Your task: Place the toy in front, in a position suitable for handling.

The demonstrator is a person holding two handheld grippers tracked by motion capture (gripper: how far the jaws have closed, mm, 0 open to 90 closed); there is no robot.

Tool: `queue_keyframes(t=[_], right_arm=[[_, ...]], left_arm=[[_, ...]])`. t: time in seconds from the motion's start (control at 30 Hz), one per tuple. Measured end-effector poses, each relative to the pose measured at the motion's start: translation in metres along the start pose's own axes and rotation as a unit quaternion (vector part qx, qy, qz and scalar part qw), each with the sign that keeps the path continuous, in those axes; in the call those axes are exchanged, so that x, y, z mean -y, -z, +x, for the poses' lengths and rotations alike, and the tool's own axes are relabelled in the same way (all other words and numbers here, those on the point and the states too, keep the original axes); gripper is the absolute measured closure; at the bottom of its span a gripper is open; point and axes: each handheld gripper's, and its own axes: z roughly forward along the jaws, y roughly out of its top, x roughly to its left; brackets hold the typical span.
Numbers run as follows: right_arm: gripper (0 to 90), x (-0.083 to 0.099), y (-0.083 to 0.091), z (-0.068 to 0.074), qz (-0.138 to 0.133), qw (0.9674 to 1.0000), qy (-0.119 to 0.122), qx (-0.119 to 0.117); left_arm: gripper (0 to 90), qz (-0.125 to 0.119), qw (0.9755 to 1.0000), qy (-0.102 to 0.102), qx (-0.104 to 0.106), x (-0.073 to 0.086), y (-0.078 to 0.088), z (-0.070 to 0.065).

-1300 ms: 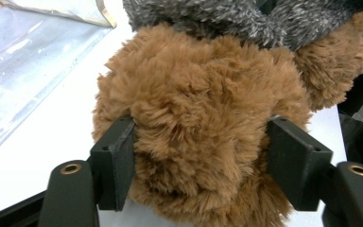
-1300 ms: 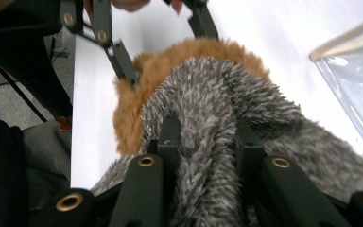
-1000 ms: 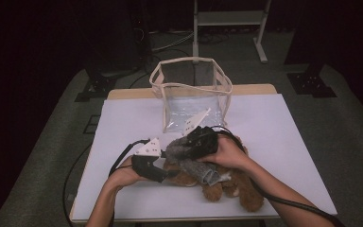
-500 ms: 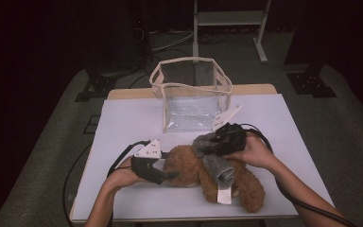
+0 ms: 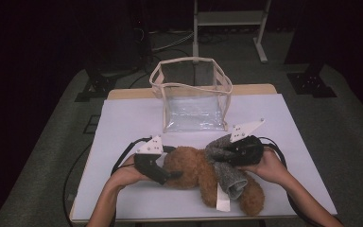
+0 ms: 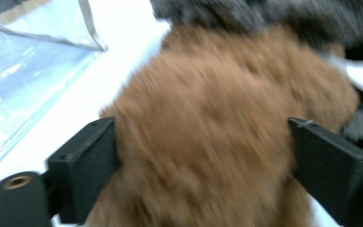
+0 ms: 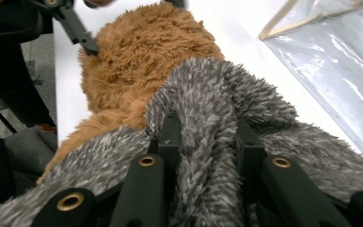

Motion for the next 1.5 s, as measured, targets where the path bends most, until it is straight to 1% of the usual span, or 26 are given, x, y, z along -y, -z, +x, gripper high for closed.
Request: queue_keyframes(t=[0.07, 0.1, 0.13, 0.2, 0.23, 0.27, 0.3, 0.4, 0.43, 0.5, 0.6, 0.63, 0.73, 0.83, 0.93, 1.03, 1.13, 1.17, 1.23, 1.37, 1.43, 1.5], right_arm=[[70.1, 0.001, 0.000, 0.006, -0.003, 0.9999, 0.009, 0.004], [70.1, 0.001, 0.000, 0.008, -0.004, 0.9999, 0.012, 0.007], [70.0, 0.001, 0.001, 0.010, -0.005, 0.9998, 0.016, 0.010], [70.0, 0.003, 0.002, 0.014, -0.009, 0.9997, 0.020, 0.014], [70.0, 0.004, 0.002, 0.015, -0.011, 0.9996, 0.021, 0.014], [70.0, 0.004, 0.003, 0.016, -0.012, 0.9995, 0.023, 0.017], [70.0, 0.005, 0.004, 0.017, -0.012, 0.9994, 0.026, 0.021], [69.9, 0.007, 0.007, 0.018, -0.013, 0.9994, 0.026, 0.018], [69.9, 0.007, 0.009, 0.019, -0.013, 0.9995, 0.025, 0.014], [69.7, 0.008, 0.014, 0.020, -0.014, 0.9993, 0.032, 0.012], [69.6, 0.010, 0.024, 0.023, -0.016, 0.9989, 0.039, 0.020], [69.5, 0.012, 0.028, 0.024, -0.015, 0.9990, 0.036, 0.022], [69.5, 0.022, 0.041, 0.025, -0.024, 0.9989, 0.026, 0.029], [69.4, 0.039, 0.058, 0.024, -0.039, 0.9984, 0.004, 0.040], [69.3, 0.053, 0.067, 0.022, -0.047, 0.9978, -0.017, 0.044], [69.1, 0.070, 0.074, 0.018, -0.046, 0.9966, -0.042, 0.054], [69.0, 0.078, 0.077, 0.014, -0.051, 0.9955, -0.060, 0.052], [69.0, 0.078, 0.076, 0.014, -0.053, 0.9953, -0.063, 0.050], [68.9, 0.072, 0.073, 0.013, -0.053, 0.9957, -0.055, 0.053], [68.7, 0.051, 0.064, 0.012, -0.060, 0.9966, -0.033, 0.046], [68.5, 0.043, 0.060, 0.012, -0.064, 0.9967, -0.025, 0.043], [68.5, 0.039, 0.056, 0.011, -0.070, 0.9964, -0.026, 0.040]], left_arm=[[7.8, 0.003, 1.0000, 0.007, -0.003, -0.001, -0.006, -0.001], [7.0, 0.001, 1.0000, 0.006, -0.006, 0.000, -0.010, -0.002], [5.8, -0.004, 0.9998, 0.014, -0.011, 0.001, -0.015, -0.003], [3.7, -0.005, 0.9995, 0.031, -0.008, 0.003, -0.020, -0.004], [3.8, -0.009, 0.9994, 0.032, -0.013, 0.005, -0.022, -0.004], [4.1, -0.008, 0.9991, 0.039, -0.010, 0.006, -0.023, -0.004], [5.4, -0.006, 0.9992, 0.038, -0.009, 0.007, -0.023, -0.005], [12.5, -0.001, 0.9995, 0.031, -0.009, 0.008, -0.020, -0.008], [13.2, 0.002, 0.9996, 0.026, -0.009, 0.008, -0.020, -0.010], [14.2, 0.010, 0.9998, 0.014, -0.010, 0.008, -0.018, -0.011], [14.3, 0.012, 0.9998, 0.010, -0.009, 0.008, -0.018, -0.011], [14.3, 0.013, 0.9998, 0.010, -0.009, 0.008, -0.017, -0.011], [14.3, 0.020, 0.9998, 0.001, -0.008, 0.008, -0.016, -0.012], [14.2, 0.019, 0.9998, -0.001, -0.009, 0.008, -0.015, -0.014], [13.9, 0.021, 0.9997, -0.001, -0.010, 0.008, -0.015, -0.014], [12.4, 0.024, 0.9997, 0.000, -0.010, 0.008, -0.014, -0.014], [11.3, 0.026, 0.9996, 0.000, -0.010, 0.009, -0.014, -0.014], [10.9, 0.026, 0.9996, 0.000, -0.010, 0.009, -0.014, -0.014], [9.9, 0.031, 0.9995, -0.001, -0.010, 0.009, -0.014, -0.014], [9.0, 0.042, 0.9991, -0.004, -0.009, 0.010, -0.011, -0.014], [8.9, 0.048, 0.9988, -0.002, -0.009, 0.012, -0.010, -0.014], [8.9, 0.052, 0.9986, -0.003, -0.008, 0.013, -0.007, -0.013]])
